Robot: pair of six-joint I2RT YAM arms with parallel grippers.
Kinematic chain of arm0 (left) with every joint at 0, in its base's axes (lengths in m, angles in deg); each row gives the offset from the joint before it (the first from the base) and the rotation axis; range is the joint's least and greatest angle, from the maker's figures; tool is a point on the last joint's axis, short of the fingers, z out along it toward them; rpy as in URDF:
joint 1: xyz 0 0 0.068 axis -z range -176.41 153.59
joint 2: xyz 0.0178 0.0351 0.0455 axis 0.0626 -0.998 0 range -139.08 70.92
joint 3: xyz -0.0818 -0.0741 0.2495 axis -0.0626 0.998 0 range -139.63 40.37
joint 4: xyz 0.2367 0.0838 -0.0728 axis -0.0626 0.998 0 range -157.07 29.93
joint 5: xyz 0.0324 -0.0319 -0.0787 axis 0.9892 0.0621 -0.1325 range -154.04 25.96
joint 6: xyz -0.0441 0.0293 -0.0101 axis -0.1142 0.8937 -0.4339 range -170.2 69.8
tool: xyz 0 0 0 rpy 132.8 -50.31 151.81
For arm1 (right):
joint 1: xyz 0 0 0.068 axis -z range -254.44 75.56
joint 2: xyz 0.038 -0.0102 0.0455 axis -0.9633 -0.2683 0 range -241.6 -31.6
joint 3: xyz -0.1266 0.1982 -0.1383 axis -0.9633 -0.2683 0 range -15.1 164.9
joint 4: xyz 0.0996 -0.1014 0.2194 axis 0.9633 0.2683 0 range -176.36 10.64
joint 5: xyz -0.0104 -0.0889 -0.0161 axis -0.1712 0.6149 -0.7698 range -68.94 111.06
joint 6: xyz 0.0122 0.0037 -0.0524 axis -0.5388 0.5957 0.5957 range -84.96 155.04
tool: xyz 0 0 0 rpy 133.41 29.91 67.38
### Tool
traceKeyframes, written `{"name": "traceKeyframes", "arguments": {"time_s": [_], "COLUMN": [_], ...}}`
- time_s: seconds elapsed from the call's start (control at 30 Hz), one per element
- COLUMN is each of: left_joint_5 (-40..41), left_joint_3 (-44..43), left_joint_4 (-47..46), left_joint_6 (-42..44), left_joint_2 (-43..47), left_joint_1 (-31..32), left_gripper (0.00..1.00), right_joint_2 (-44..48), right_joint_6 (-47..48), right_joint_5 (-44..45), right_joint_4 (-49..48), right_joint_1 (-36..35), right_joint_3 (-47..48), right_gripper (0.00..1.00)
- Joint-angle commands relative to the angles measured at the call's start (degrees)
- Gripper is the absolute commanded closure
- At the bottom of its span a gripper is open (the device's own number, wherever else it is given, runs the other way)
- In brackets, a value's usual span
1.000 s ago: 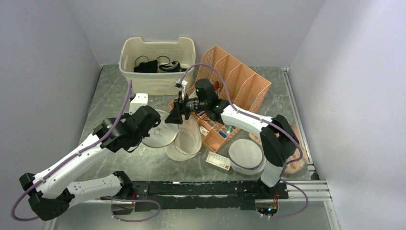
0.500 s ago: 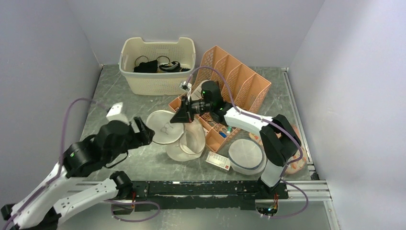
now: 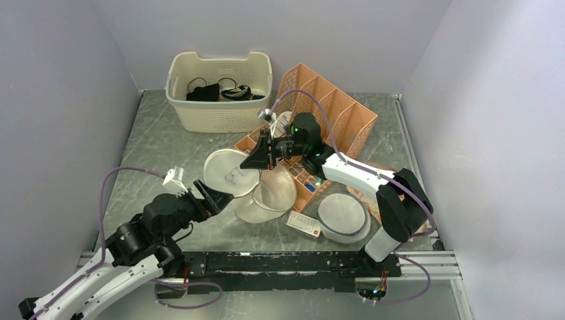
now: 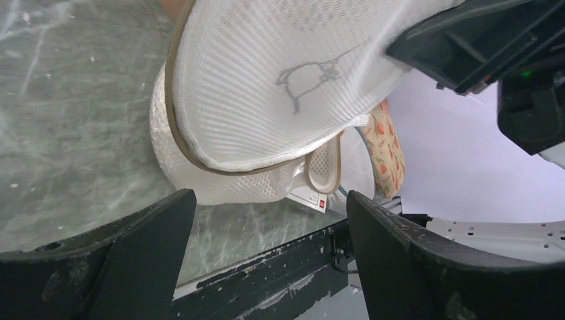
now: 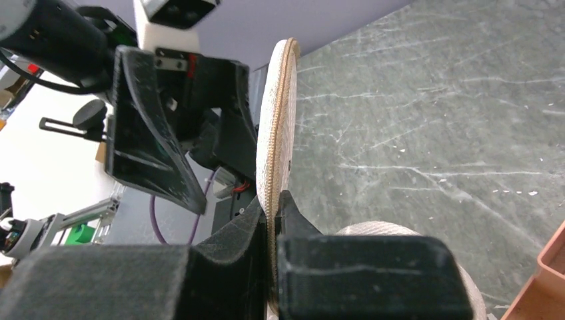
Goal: Unzip the laundry bag and remove the bra
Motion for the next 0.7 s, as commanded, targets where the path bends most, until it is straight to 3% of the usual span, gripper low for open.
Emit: {"name": "traceKeyframes", "arguments": {"time_s": [0.0,0.13,0.27,0.47,0.6,0.67], "left_joint_5": [-2.6,-2.8,-1.1,6.1,9.1,9.2], "left_joint_3": [4.0,7.3,9.2,8.1,4.7,2.1], "left_joint_4": [-13.0,-20.5,-26.9,-23.4,-18.7,-16.3], "left_joint_6": [-0.9,1.5,3.7,6.4,8.9,12.6], "left_joint_2": [-2.1,-3.7,-2.7,0.9,1.6,0.6], "left_joint_1": [0.2,0.2,0.3,0.2,0.2,0.2], "left_gripper": [0.05,0.05,0.12,0.25,0.39,0.52], "right_joint_2": [3.2,2.9,2.3,2.6,2.5,1.7], "right_joint_6": [-1.7,-4.5,-6.3,-6.7,-7.9,-6.4], "right_joint_5": [1.6,0.6,-0.8,-1.3,-1.6,-0.8], "right_joint_4": [-1.0,-3.8,-5.9,-5.8,-6.9,-3.8], "right_joint_1": [0.1,0.1,0.1,0.1,-0.1,-0.6], "right_joint_3": [-0.3,-0.9,-1.4,-1.7,-2.3,-1.4], "right_gripper": [1.0,1.0,1.0,1.0,1.0,0.97]}}
